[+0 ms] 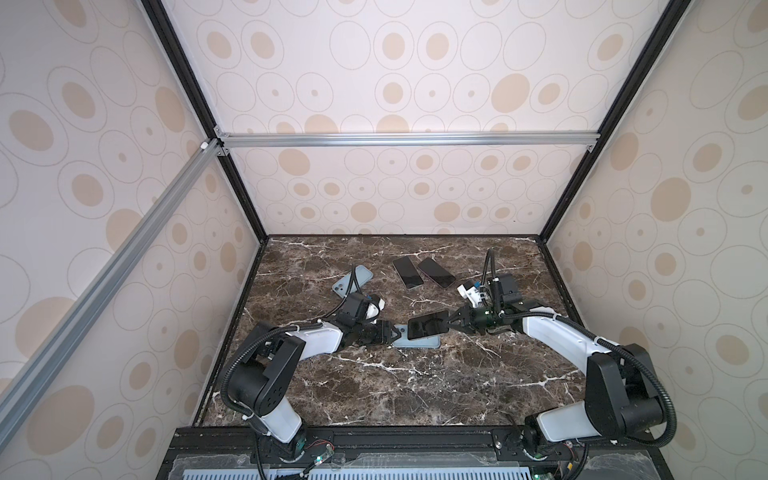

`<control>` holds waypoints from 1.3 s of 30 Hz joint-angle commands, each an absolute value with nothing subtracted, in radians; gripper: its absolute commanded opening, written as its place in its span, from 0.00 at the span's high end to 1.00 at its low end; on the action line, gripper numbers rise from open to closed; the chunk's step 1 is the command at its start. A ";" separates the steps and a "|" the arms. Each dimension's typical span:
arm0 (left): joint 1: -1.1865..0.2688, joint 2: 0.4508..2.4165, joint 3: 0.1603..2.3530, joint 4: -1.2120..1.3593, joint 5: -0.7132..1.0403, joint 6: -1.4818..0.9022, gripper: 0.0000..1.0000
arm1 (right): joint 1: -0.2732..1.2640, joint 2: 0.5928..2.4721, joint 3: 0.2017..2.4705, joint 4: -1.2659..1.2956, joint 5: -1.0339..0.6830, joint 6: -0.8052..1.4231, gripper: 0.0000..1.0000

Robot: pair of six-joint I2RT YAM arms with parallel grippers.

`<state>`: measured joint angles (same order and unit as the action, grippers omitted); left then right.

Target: Put the phone into the phone case

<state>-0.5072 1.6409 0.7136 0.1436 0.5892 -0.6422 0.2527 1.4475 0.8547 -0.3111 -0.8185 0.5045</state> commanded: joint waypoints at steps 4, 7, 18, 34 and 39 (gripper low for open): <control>-0.516 1.674 0.739 0.180 0.595 -0.624 0.45 | 0.250 1.479 0.854 -0.257 -0.874 0.506 1.00; -0.517 1.680 0.738 0.187 0.594 -0.626 0.46 | 0.250 1.499 0.851 -0.252 -0.888 0.505 1.00; -0.517 1.696 0.720 0.234 0.608 -0.646 0.48 | 0.250 1.551 0.847 -0.232 -0.903 0.504 1.00; -0.518 1.719 0.704 0.275 0.628 -0.668 0.52 | 0.249 1.610 0.829 -0.178 -0.923 0.519 1.00; -0.520 1.726 0.700 0.307 0.634 -0.673 0.52 | 0.250 1.629 0.822 -0.155 -0.929 0.527 1.00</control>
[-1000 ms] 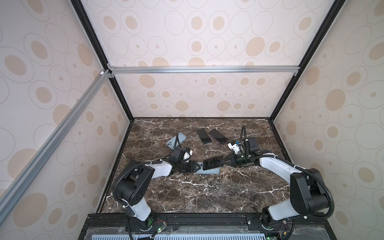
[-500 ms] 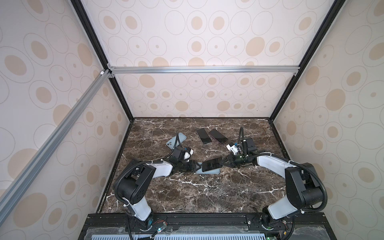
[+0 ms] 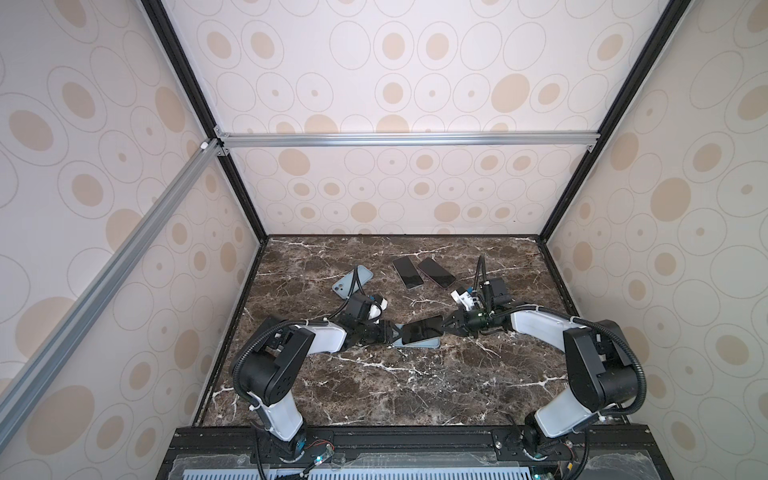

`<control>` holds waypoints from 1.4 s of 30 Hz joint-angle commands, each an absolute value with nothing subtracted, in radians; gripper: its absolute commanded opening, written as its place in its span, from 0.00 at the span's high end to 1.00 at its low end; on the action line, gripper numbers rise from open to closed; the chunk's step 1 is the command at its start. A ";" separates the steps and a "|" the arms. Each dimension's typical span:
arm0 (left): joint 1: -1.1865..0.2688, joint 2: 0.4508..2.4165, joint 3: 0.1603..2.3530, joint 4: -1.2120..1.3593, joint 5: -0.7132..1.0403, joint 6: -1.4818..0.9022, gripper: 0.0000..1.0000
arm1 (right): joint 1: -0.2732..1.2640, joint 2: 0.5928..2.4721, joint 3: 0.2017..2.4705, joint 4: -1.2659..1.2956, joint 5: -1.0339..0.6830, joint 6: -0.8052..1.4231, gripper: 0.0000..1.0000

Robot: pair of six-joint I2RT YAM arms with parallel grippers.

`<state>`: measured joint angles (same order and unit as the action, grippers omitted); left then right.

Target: Put the phone into the phone case

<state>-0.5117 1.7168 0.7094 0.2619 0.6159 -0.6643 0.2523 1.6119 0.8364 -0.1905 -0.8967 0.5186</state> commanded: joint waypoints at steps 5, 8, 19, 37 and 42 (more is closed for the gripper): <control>-0.520 1.727 0.693 0.319 0.635 -0.675 0.53 | 0.250 1.652 0.812 -0.142 -0.933 0.527 1.00; -0.521 1.728 0.690 0.322 0.638 -0.676 0.53 | 0.250 1.662 0.809 -0.137 -0.934 0.525 1.00; -0.523 1.754 0.700 0.332 0.644 -0.674 0.57 | 0.250 1.709 0.806 -0.112 -0.940 0.529 0.99; -0.526 1.782 0.708 0.324 0.607 -0.648 0.54 | 0.253 1.813 0.820 -0.114 -0.971 0.482 0.95; -0.525 1.773 0.710 0.325 0.581 -0.622 0.52 | 0.253 1.826 0.822 -0.122 -0.967 0.471 0.95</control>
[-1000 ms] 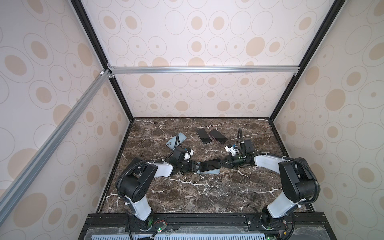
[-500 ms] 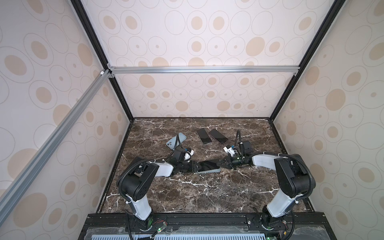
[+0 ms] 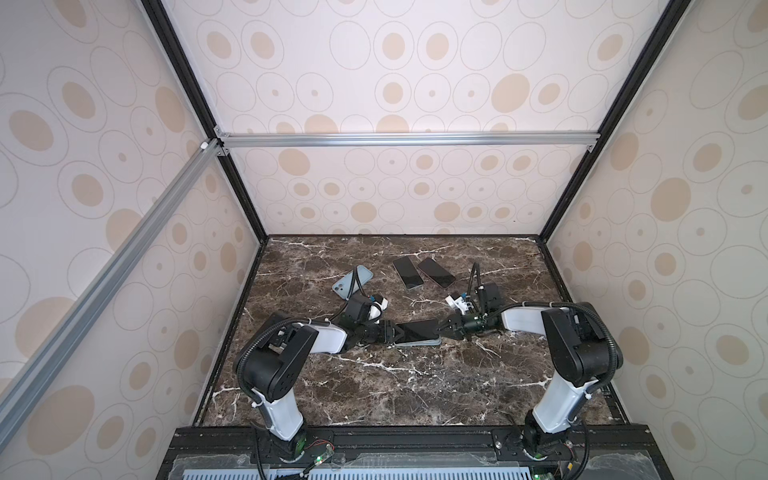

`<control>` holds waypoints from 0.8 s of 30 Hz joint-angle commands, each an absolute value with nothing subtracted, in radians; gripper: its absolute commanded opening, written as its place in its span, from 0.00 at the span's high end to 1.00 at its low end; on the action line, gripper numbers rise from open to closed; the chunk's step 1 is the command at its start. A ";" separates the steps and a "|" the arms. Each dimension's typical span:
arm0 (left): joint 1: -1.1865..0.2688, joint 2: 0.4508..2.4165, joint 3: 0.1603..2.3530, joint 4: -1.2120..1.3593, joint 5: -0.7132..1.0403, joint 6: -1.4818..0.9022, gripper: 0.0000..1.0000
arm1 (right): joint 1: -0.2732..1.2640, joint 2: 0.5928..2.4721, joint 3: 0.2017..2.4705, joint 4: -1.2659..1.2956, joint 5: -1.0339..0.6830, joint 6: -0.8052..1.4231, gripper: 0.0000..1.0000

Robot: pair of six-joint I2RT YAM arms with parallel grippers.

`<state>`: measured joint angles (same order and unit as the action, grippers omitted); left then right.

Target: Put the phone into the phone case

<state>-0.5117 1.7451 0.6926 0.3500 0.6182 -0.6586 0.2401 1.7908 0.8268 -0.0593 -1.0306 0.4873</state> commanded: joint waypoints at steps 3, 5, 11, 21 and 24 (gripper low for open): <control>-0.525 1.791 0.729 0.312 0.584 -0.606 0.52 | 0.253 1.834 0.826 -0.130 -0.960 0.466 0.95; -0.526 1.805 0.735 0.306 0.587 -0.600 0.52 | 0.255 1.840 0.830 -0.136 -0.953 0.465 0.94; -0.525 1.804 0.727 0.310 0.595 -0.603 0.54 | 0.259 1.849 0.847 -0.182 -0.916 0.442 0.88; -0.532 1.764 0.676 0.311 0.597 -0.600 0.55 | 0.267 1.847 0.870 -0.221 -0.871 0.433 0.86; -0.535 1.755 0.661 0.311 0.599 -0.594 0.56 | 0.268 1.844 0.875 -0.233 -0.852 0.433 0.84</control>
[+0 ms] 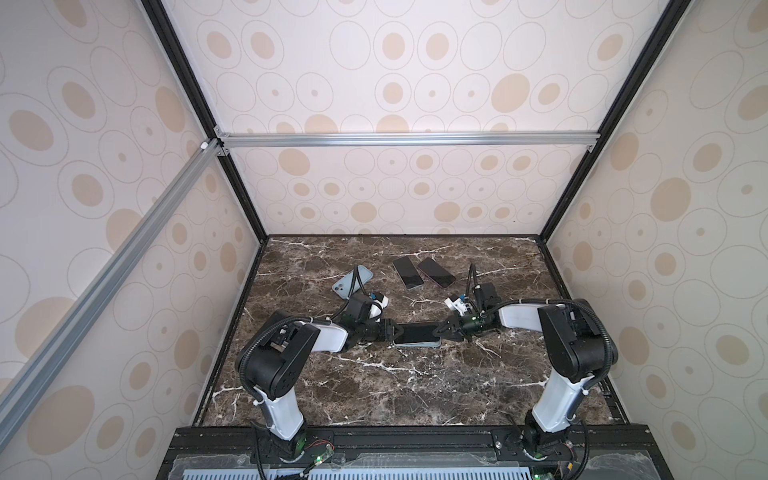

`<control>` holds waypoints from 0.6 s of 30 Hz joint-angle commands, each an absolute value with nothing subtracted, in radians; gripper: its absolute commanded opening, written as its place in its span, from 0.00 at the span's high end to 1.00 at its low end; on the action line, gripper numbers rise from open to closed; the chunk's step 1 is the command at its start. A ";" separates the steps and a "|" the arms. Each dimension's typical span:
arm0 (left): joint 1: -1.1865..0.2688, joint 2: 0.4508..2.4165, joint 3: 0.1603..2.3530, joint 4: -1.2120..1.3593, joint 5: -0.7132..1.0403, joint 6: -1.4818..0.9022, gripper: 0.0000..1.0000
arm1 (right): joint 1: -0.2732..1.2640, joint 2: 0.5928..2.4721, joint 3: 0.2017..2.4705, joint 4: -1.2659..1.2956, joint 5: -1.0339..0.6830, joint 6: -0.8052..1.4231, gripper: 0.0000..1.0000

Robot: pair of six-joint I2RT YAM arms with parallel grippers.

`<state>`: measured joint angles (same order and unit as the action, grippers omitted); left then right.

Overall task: Put the phone into the phone case
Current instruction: 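Push the phone edge down into the case rim with the right gripper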

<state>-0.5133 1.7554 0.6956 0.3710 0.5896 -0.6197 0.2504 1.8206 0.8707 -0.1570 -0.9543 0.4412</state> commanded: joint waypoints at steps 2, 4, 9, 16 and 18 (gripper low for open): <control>-0.537 1.755 0.653 0.312 0.600 -0.594 0.56 | 0.270 1.843 0.877 -0.237 -0.835 0.438 0.81; -0.541 1.754 0.647 0.316 0.600 -0.594 0.56 | 0.272 1.841 0.883 -0.253 -0.809 0.438 0.77; -0.548 1.761 0.634 0.333 0.603 -0.598 0.61 | 0.286 1.833 0.896 -0.282 -0.773 0.435 0.74; -0.553 1.760 0.631 0.337 0.601 -0.603 0.63 | 0.324 1.803 0.924 -0.350 -0.695 0.426 0.70; -0.553 1.756 0.627 0.342 0.598 -0.606 0.63 | 0.333 1.795 0.934 -0.372 -0.671 0.424 0.69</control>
<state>-0.5285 1.7462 0.6559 0.4110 0.5957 -0.6121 0.3119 1.8114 0.9234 -0.2871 -0.7624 0.4397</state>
